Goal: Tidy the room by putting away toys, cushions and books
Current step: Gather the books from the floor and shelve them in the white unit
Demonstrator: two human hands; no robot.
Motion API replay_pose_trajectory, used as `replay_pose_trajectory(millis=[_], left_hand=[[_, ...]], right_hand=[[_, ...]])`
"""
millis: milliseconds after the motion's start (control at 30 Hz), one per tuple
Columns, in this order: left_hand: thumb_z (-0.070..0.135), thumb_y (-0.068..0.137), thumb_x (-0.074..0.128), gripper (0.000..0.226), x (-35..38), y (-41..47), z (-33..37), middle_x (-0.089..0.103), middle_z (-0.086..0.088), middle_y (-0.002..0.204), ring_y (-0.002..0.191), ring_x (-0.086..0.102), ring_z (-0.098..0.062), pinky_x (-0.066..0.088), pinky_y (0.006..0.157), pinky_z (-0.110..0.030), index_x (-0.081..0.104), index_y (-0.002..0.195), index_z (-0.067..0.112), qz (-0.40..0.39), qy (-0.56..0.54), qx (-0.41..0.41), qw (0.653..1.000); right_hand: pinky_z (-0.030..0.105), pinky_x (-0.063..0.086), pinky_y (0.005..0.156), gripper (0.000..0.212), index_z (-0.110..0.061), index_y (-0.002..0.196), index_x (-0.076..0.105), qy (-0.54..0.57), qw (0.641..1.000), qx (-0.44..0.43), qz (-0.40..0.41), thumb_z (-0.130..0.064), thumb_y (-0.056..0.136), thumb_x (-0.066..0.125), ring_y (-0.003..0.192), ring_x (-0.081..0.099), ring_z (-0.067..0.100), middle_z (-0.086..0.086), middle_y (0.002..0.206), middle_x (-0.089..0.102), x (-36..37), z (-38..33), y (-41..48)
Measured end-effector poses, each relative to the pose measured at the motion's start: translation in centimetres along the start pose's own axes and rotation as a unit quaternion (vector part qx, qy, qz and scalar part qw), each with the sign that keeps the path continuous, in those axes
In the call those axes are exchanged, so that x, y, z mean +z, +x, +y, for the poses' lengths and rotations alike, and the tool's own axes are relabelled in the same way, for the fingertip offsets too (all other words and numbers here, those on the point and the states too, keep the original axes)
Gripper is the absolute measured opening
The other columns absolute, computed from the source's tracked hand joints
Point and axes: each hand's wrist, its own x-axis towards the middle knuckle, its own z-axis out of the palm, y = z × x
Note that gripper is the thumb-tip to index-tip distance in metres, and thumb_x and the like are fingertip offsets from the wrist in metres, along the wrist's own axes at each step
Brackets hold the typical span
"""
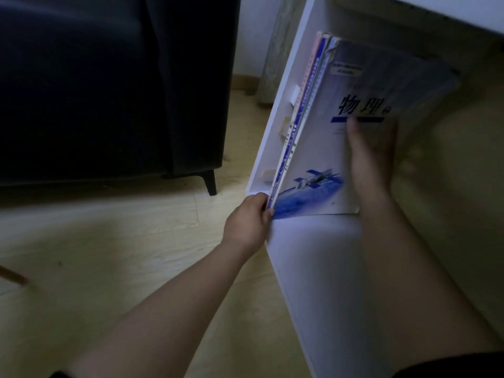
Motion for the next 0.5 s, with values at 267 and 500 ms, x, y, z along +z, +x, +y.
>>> replay_pose_trajectory(millis=[267,500], left_hand=[[0.026,0.099,0.043,0.019,-0.1,-0.1,0.4,0.057,-0.003,0.115,0.095,0.056,-0.024,0.051,0.08,-0.037,0.054,0.113,0.02,-0.005,0.018,-0.009,1.0],[0.026,0.099,0.042,0.019,0.1,-0.1,0.5,0.056,-0.003,0.115,0.094,0.055,-0.021,0.049,0.077,-0.034,0.053,0.112,0.019,0.001,0.019,-0.006,1.0]], right_hand=[[0.018,0.02,0.107,0.082,-0.022,0.154,0.019,-0.001,0.987,0.148,-0.059,-0.047,0.088,0.062,0.144,0.025,0.013,-0.002,0.159,0.021,0.5,4.8,-4.5],[0.025,0.024,0.111,0.082,-0.023,0.153,0.021,-0.037,0.98,0.189,-0.055,-0.054,0.088,0.059,0.143,0.028,0.019,0.0,0.159,0.024,0.3,6.3,-5.0]])
